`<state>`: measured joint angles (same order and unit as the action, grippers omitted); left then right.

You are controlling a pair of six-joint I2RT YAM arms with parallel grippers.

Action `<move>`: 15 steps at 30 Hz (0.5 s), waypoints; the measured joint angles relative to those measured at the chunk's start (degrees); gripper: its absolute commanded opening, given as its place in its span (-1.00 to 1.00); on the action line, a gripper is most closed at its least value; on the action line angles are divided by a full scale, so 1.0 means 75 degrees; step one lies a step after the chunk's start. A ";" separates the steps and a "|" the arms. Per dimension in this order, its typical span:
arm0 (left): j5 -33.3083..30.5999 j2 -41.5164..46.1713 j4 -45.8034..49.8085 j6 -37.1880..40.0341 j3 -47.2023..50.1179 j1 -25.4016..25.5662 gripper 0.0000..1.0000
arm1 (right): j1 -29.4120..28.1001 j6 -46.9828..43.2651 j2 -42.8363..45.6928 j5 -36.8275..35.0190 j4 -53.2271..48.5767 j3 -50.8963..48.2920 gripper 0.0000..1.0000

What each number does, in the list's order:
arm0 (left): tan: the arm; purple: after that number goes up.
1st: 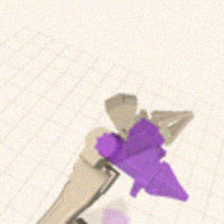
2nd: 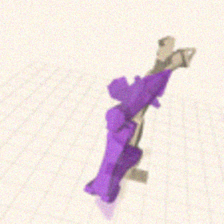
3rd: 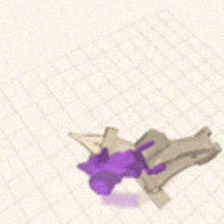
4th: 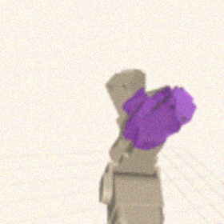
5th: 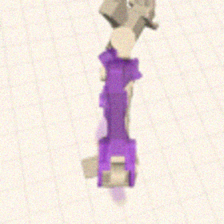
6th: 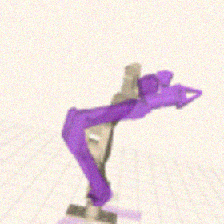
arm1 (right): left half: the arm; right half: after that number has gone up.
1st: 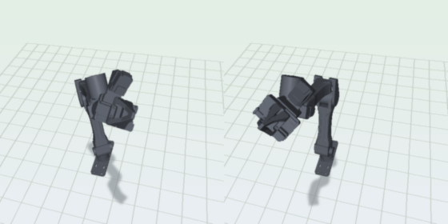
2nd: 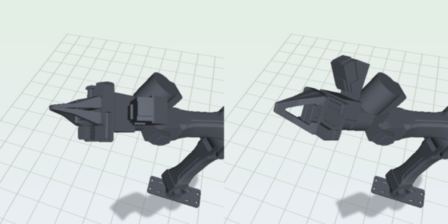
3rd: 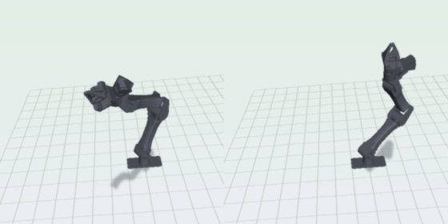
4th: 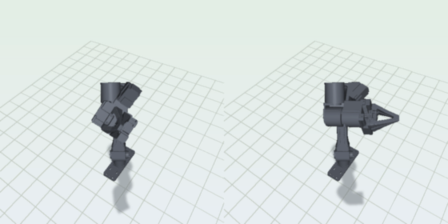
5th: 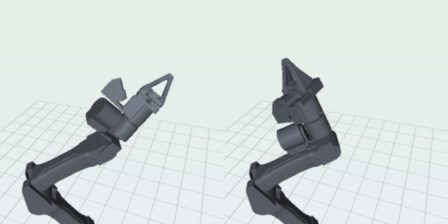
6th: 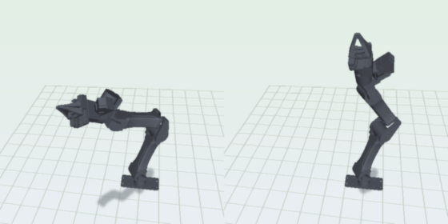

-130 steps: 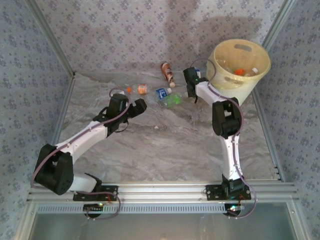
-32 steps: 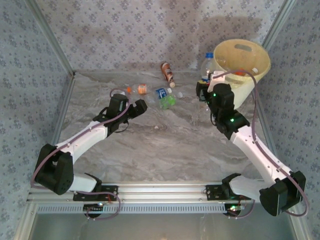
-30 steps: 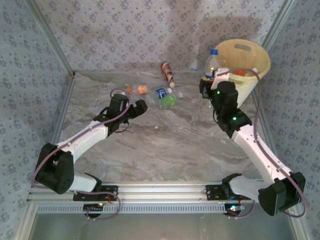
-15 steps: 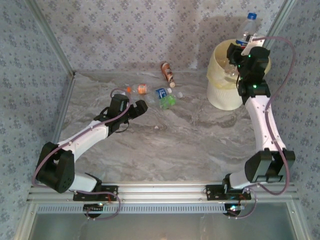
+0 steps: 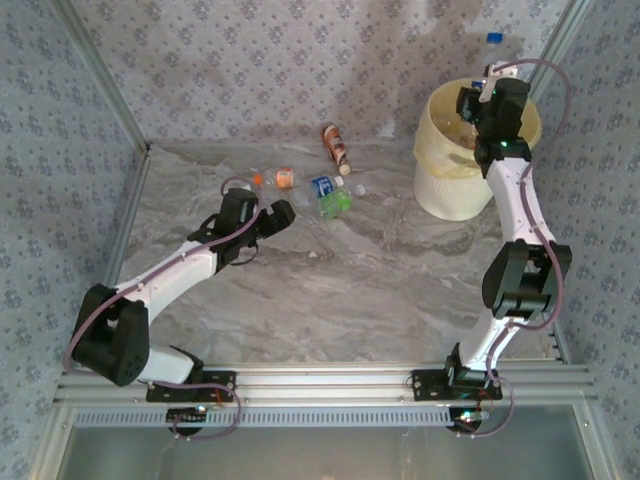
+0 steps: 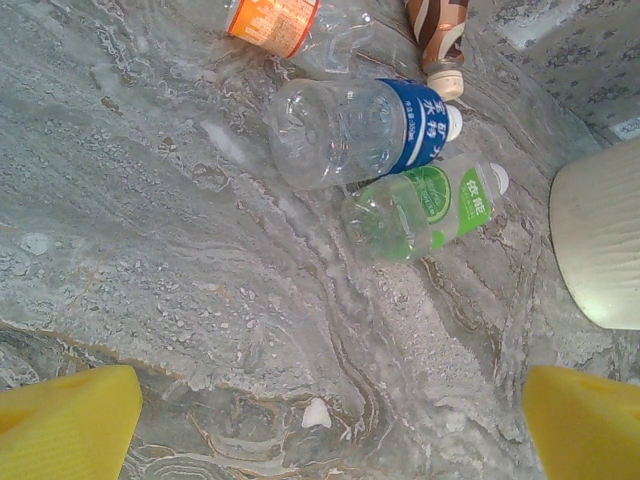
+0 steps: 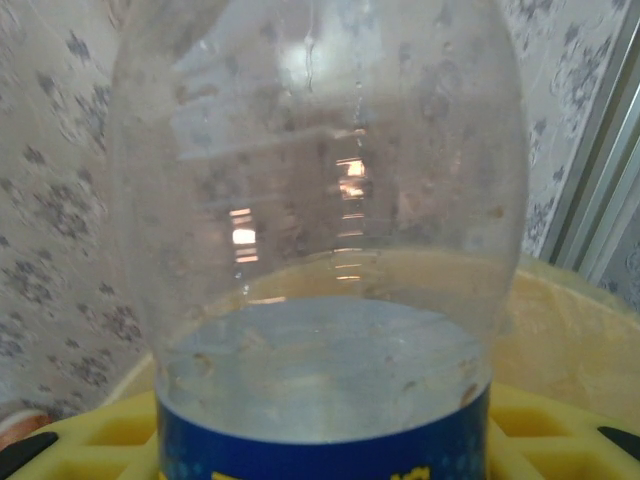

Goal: Put the plastic bottles in the bin

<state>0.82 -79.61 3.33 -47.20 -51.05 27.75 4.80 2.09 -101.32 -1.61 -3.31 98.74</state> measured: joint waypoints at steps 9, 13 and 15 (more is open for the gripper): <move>-0.0006 0.0000 0.0020 0.0003 0.0000 0.0000 0.96 | -0.0038 0.0198 0.0058 0.0664 -0.0959 -0.0248 0.10; -0.0006 0.0000 0.0020 0.0000 0.0000 -0.0003 0.96 | -0.0114 0.0449 0.0347 0.0871 -0.1090 -0.0615 0.21; -0.0006 0.0000 0.0023 0.0000 0.0000 0.0000 0.96 | -0.0195 0.0621 0.0554 0.0965 -0.1239 -0.0769 0.44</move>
<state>0.78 -79.61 3.51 -47.20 -51.05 27.75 3.33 6.74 -97.17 5.63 -12.60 92.97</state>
